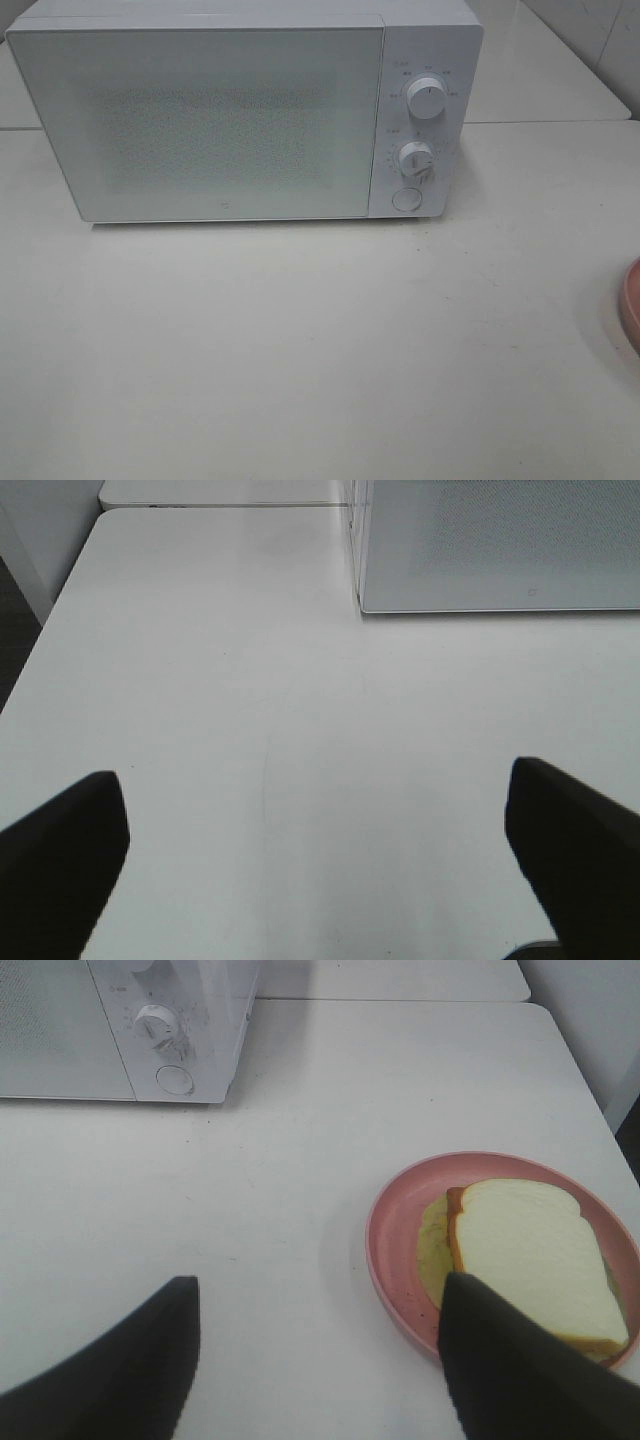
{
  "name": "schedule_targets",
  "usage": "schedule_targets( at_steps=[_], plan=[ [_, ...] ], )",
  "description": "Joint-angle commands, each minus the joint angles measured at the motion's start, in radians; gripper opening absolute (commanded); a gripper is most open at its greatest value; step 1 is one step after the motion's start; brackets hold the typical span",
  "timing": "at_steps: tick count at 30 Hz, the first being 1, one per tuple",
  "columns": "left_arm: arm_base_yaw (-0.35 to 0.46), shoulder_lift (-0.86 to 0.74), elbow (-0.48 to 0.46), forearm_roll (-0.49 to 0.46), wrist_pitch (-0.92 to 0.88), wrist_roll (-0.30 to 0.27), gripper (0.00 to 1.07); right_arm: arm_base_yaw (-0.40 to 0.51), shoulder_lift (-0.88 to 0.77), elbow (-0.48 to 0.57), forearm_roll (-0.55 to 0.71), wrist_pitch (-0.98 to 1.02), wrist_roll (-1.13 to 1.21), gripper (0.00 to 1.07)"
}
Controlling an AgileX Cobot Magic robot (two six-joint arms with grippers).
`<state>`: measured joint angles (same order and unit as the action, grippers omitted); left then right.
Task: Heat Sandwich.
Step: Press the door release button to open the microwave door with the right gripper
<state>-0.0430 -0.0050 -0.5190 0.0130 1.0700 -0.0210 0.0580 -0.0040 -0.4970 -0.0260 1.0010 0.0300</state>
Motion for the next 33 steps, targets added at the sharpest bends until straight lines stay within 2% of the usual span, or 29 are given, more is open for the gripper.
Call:
schedule_targets(
  at_steps=[1, 14, 21, 33],
  plan=[
    [0.001, -0.023, 0.002, 0.002, 0.0, 0.002, 0.98, -0.004, -0.028, 0.0, 0.0, -0.005, 0.005, 0.66],
    [0.001, -0.023, 0.002, 0.002, 0.0, 0.002, 0.98, -0.004, -0.028, 0.0, 0.0, -0.005, 0.005, 0.66],
    [0.001, -0.023, 0.002, 0.002, 0.0, 0.002, 0.98, -0.004, -0.01, 0.0, 0.0, -0.006, 0.005, 0.82],
    [0.001, -0.023, 0.002, 0.002, 0.0, 0.002, 0.98, -0.004, 0.164, -0.037, 0.001, -0.129, 0.01, 0.79]
  ],
)
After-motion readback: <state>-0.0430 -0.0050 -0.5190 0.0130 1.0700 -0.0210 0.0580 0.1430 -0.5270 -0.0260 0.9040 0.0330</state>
